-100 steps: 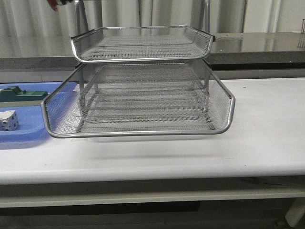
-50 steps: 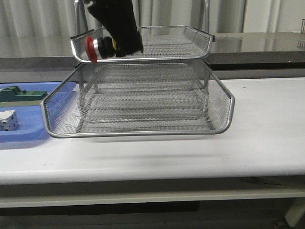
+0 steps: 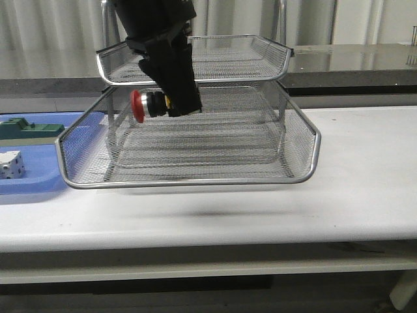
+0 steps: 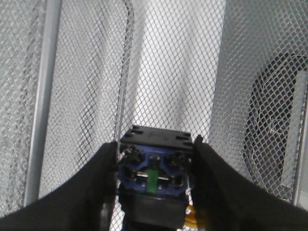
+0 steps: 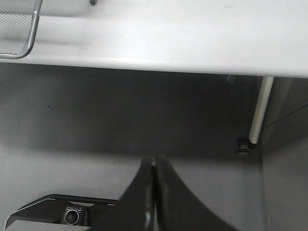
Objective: Place button on rack with both arms
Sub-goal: 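Lower the red button onto the pulled-out middle tray and open the left gripper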
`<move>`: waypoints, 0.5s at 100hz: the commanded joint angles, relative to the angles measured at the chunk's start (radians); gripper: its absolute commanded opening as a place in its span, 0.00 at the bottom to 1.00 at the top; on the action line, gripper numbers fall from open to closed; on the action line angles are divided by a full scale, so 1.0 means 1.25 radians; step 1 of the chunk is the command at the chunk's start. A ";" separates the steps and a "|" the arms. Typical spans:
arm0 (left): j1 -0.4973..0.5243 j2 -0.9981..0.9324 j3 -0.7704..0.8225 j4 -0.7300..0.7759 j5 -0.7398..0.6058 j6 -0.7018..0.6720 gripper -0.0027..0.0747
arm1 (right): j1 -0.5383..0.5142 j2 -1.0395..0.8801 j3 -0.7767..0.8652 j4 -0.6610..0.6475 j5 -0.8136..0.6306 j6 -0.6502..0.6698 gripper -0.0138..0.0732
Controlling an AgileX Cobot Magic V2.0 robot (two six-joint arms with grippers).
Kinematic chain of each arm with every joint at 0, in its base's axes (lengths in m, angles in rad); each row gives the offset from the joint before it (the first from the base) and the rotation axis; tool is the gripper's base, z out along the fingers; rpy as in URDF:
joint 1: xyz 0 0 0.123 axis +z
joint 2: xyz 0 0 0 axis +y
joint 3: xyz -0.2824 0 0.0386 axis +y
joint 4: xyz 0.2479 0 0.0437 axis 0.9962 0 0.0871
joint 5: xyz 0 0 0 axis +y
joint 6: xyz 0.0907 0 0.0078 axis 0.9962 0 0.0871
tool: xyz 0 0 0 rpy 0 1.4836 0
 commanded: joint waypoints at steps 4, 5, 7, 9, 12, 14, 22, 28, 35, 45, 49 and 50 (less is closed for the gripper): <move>-0.007 -0.041 -0.021 -0.020 -0.023 0.003 0.33 | -0.001 0.005 -0.019 -0.001 -0.040 -0.006 0.09; -0.007 -0.041 -0.021 -0.020 -0.023 0.004 0.36 | -0.001 0.005 -0.019 -0.001 -0.040 -0.006 0.09; -0.007 -0.041 -0.021 -0.020 -0.023 0.004 0.41 | -0.001 0.005 -0.019 -0.001 -0.040 -0.006 0.09; -0.007 -0.041 -0.021 -0.020 -0.023 0.004 0.44 | -0.001 0.005 -0.019 -0.001 -0.040 -0.006 0.09; -0.007 -0.041 -0.021 -0.020 -0.023 0.004 0.50 | -0.001 0.005 -0.019 -0.001 -0.040 -0.006 0.09; -0.007 -0.041 -0.021 -0.020 -0.023 0.004 0.54 | -0.001 0.005 -0.019 -0.001 -0.040 -0.006 0.09; -0.007 -0.041 -0.021 -0.020 -0.021 0.004 0.61 | -0.001 0.005 -0.019 -0.001 -0.040 -0.006 0.09; -0.007 -0.041 -0.021 -0.020 -0.020 0.004 0.62 | -0.001 0.005 -0.019 -0.001 -0.040 -0.006 0.09; -0.007 -0.041 -0.021 -0.020 -0.018 0.004 0.62 | -0.001 0.005 -0.019 -0.001 -0.040 -0.006 0.09; -0.008 -0.043 -0.021 -0.020 -0.017 0.004 0.62 | -0.001 0.005 -0.019 -0.001 -0.040 -0.006 0.09; -0.008 -0.048 -0.021 -0.022 -0.014 0.004 0.62 | -0.001 0.005 -0.019 -0.001 -0.040 -0.006 0.09; -0.008 -0.048 -0.021 -0.022 -0.013 0.004 0.62 | -0.001 0.005 -0.019 -0.001 -0.040 -0.006 0.09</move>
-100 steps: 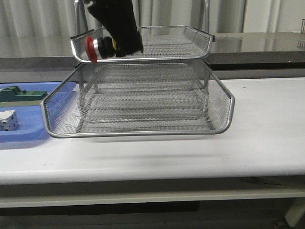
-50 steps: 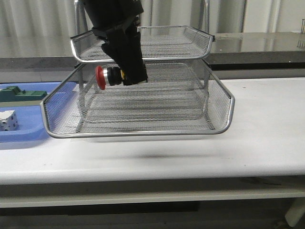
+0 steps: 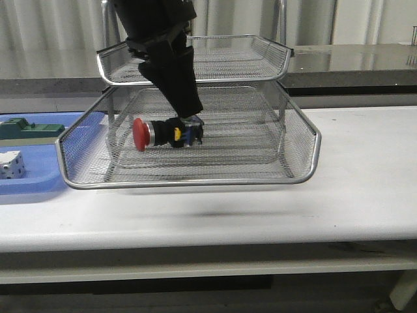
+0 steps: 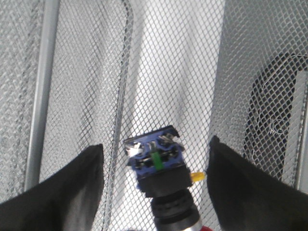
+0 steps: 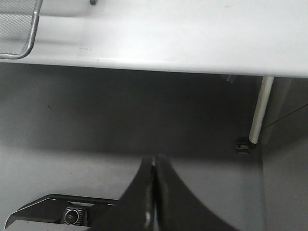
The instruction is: Place button on rack with both arms
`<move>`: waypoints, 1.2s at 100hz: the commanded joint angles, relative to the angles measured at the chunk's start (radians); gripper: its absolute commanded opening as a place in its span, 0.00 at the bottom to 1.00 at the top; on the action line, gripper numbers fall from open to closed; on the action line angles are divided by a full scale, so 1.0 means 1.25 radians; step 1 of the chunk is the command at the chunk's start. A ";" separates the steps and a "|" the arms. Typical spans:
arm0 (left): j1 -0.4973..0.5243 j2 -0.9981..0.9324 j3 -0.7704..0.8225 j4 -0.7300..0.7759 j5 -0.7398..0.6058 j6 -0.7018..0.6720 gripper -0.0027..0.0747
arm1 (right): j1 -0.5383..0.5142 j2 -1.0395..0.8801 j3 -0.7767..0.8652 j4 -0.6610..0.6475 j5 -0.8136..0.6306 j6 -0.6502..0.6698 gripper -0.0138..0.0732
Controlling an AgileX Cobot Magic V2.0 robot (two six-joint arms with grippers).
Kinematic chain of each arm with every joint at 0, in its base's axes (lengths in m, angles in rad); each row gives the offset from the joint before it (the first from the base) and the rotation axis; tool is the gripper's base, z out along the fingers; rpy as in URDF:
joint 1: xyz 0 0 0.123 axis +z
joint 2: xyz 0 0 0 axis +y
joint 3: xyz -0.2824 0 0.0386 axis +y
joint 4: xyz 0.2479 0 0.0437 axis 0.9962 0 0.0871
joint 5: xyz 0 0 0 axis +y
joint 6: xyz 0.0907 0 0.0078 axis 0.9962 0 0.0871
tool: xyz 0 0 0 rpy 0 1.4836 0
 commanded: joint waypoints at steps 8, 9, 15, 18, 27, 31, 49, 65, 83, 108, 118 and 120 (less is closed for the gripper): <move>-0.008 -0.068 -0.021 -0.024 -0.002 0.000 0.62 | -0.001 0.005 -0.019 -0.001 -0.040 -0.006 0.09; -0.008 -0.071 -0.021 -0.024 -0.001 0.000 0.62 | -0.001 0.005 -0.019 -0.001 -0.040 -0.006 0.09; -0.008 -0.096 -0.021 -0.025 0.012 -0.009 0.62 | -0.001 0.005 -0.019 -0.001 -0.040 -0.006 0.09; -0.008 -0.110 -0.021 -0.025 0.019 -0.015 0.62 | -0.001 0.005 -0.019 -0.001 -0.040 -0.006 0.09; -0.007 -0.163 -0.021 -0.023 0.044 -0.032 0.62 | -0.001 0.005 -0.019 -0.001 -0.040 -0.006 0.09; -0.003 -0.189 -0.021 -0.020 0.053 -0.044 0.62 | -0.001 0.005 -0.019 -0.001 -0.040 -0.006 0.09; 0.019 -0.302 -0.021 0.098 0.073 -0.192 0.62 | -0.001 0.005 -0.019 -0.001 -0.040 -0.006 0.09; 0.083 -0.375 -0.021 0.190 0.108 -0.373 0.62 | -0.001 0.005 -0.019 -0.001 -0.040 -0.006 0.09; 0.203 -0.440 0.011 0.192 0.102 -0.457 0.61 | -0.001 0.005 -0.019 -0.001 -0.040 -0.006 0.09; 0.370 -0.566 0.217 0.172 0.036 -0.517 0.60 | -0.001 0.005 -0.019 -0.001 -0.040 -0.006 0.09; 0.401 -0.642 0.335 0.148 -0.022 -0.517 0.60 | -0.001 0.005 -0.019 -0.001 -0.040 -0.006 0.09; 0.404 -0.658 0.360 0.142 -0.035 -0.521 0.60 | -0.001 0.005 -0.019 -0.001 -0.040 -0.006 0.09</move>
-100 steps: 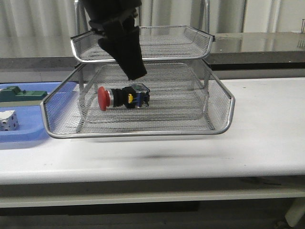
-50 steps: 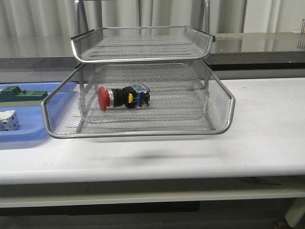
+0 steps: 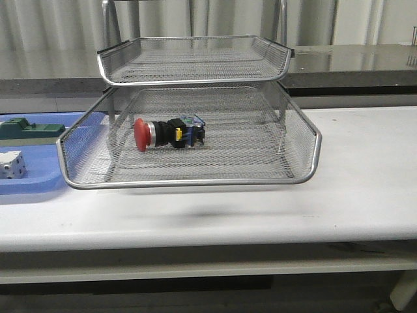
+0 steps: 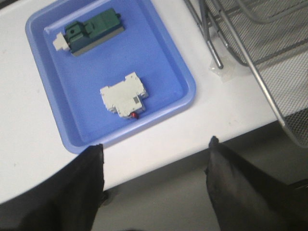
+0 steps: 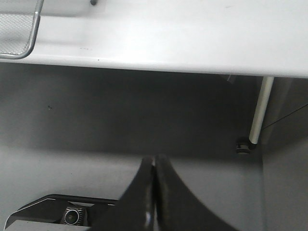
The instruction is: Place button on rack with both arms
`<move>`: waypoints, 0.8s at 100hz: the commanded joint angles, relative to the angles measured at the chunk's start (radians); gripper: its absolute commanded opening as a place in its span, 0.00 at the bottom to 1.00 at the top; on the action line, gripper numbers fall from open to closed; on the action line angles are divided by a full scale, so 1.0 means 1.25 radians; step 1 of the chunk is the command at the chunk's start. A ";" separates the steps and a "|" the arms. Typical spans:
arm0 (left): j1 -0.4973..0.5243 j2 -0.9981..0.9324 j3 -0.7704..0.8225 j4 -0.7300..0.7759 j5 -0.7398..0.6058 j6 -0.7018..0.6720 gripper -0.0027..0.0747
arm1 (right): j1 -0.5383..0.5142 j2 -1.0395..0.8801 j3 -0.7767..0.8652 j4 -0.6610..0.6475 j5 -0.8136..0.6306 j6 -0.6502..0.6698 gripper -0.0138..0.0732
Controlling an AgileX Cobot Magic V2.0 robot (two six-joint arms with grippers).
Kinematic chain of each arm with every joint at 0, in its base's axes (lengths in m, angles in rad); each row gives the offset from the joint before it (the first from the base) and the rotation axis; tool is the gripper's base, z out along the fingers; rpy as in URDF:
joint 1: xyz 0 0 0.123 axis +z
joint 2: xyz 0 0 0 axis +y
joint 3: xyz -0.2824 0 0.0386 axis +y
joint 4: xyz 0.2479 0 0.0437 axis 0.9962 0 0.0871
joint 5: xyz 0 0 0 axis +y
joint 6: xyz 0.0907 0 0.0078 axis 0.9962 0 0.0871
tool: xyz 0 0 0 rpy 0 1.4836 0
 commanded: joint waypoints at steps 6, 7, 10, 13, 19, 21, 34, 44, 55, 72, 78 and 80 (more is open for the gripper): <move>0.029 -0.126 0.145 -0.051 -0.117 -0.029 0.60 | -0.001 0.005 -0.019 -0.001 -0.040 -0.006 0.09; 0.031 -0.137 0.153 -0.053 -0.120 -0.031 0.60 | -0.001 0.005 -0.019 -0.001 -0.040 -0.006 0.09; 0.030 -0.159 0.193 -0.057 -0.136 -0.038 0.60 | -0.001 0.005 -0.019 -0.001 -0.040 -0.006 0.09; 0.030 -0.182 0.223 -0.061 -0.147 -0.047 0.60 | -0.001 0.005 -0.019 -0.001 -0.040 -0.006 0.09; 0.030 -0.231 0.283 -0.068 -0.166 -0.060 0.60 | -0.001 0.005 -0.019 -0.001 -0.040 -0.006 0.09; 0.030 -0.248 0.305 -0.068 -0.171 -0.062 0.60 | -0.001 0.005 -0.019 -0.001 -0.040 -0.006 0.09; 0.030 -0.343 0.427 -0.067 -0.191 -0.095 0.60 | -0.001 0.005 -0.019 -0.001 -0.040 -0.006 0.09; 0.030 -0.413 0.493 -0.067 -0.201 -0.095 0.60 | -0.001 0.005 -0.019 -0.001 -0.040 -0.006 0.09; 0.030 -0.474 0.538 -0.067 -0.209 -0.095 0.60 | -0.001 0.005 -0.019 -0.001 -0.040 -0.006 0.09; 0.030 -0.527 0.558 -0.063 -0.194 -0.095 0.46 | -0.001 0.005 -0.019 -0.001 -0.040 -0.006 0.09; 0.030 -0.535 0.558 -0.063 -0.192 -0.095 0.37 | -0.001 0.005 -0.019 -0.001 -0.040 -0.006 0.09; 0.030 -0.537 0.558 -0.063 -0.192 -0.095 0.33 | -0.001 0.005 -0.019 -0.001 -0.040 -0.006 0.09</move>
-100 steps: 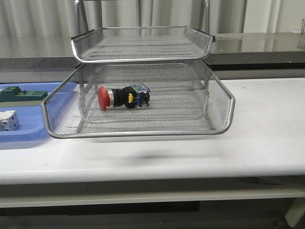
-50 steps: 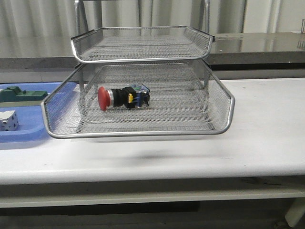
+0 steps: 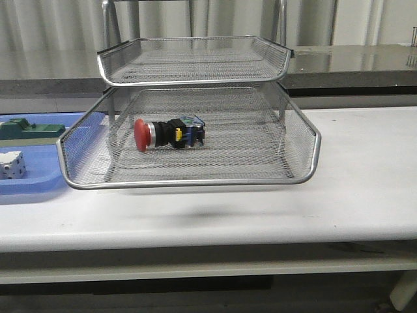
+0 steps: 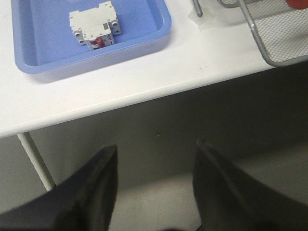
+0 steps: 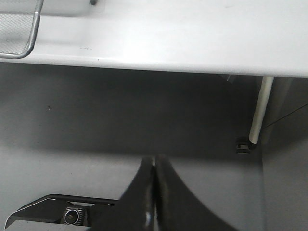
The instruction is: Place button on rack with both arms
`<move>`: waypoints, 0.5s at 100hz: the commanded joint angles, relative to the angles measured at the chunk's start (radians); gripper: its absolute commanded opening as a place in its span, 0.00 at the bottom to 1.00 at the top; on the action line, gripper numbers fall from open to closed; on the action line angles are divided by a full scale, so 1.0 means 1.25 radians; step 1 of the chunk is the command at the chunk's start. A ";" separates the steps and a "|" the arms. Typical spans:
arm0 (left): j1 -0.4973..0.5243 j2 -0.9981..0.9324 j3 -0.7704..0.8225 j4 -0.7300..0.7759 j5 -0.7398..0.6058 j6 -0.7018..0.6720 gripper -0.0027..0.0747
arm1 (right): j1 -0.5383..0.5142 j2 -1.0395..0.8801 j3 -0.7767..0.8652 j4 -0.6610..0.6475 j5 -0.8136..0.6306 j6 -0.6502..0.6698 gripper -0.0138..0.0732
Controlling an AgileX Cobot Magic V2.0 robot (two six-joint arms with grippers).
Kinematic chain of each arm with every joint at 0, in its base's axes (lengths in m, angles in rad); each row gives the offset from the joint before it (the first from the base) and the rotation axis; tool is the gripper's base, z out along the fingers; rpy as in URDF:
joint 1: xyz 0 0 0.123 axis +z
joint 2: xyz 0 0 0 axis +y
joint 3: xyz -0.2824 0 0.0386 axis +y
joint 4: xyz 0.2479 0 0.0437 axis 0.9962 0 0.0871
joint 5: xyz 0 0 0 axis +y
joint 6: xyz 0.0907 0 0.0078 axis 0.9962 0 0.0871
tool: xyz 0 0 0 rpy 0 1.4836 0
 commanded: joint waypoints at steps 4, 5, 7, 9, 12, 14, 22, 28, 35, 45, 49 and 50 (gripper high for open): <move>0.001 -0.010 -0.019 -0.009 -0.043 -0.010 0.25 | -0.001 0.005 -0.019 -0.001 -0.040 -0.006 0.09; 0.001 -0.010 -0.019 -0.009 -0.043 -0.010 0.22 | -0.001 0.005 -0.019 -0.001 -0.040 -0.006 0.09; 0.001 -0.010 -0.019 -0.009 -0.043 -0.010 0.19 | -0.001 0.005 -0.019 -0.001 -0.040 -0.006 0.09; 0.001 -0.010 -0.019 -0.009 -0.043 -0.010 0.15 | -0.001 0.005 -0.019 -0.001 -0.040 -0.006 0.09; 0.001 -0.010 -0.019 -0.009 -0.043 -0.010 0.09 | -0.001 0.005 -0.019 -0.001 -0.040 -0.006 0.09; 0.001 -0.010 -0.019 -0.009 -0.043 -0.010 0.07 | -0.001 0.005 -0.019 -0.001 -0.040 -0.006 0.09; 0.001 -0.010 -0.019 -0.009 -0.043 -0.010 0.01 | -0.001 0.005 -0.019 -0.001 -0.040 -0.006 0.09; 0.001 -0.010 -0.019 -0.009 -0.043 -0.010 0.01 | -0.001 0.005 -0.019 -0.001 -0.040 -0.006 0.09; 0.001 -0.010 -0.019 -0.009 -0.043 -0.010 0.01 | -0.001 0.005 -0.019 -0.001 -0.040 -0.006 0.09; 0.001 -0.010 -0.019 -0.009 -0.043 -0.010 0.01 | -0.001 0.005 -0.019 -0.001 -0.040 -0.006 0.09; 0.001 -0.010 -0.019 -0.009 -0.043 -0.010 0.01 | -0.001 0.005 -0.019 -0.001 -0.040 -0.006 0.09; 0.001 -0.010 -0.019 -0.009 -0.043 -0.010 0.01 | -0.001 0.005 -0.019 -0.001 -0.040 -0.006 0.09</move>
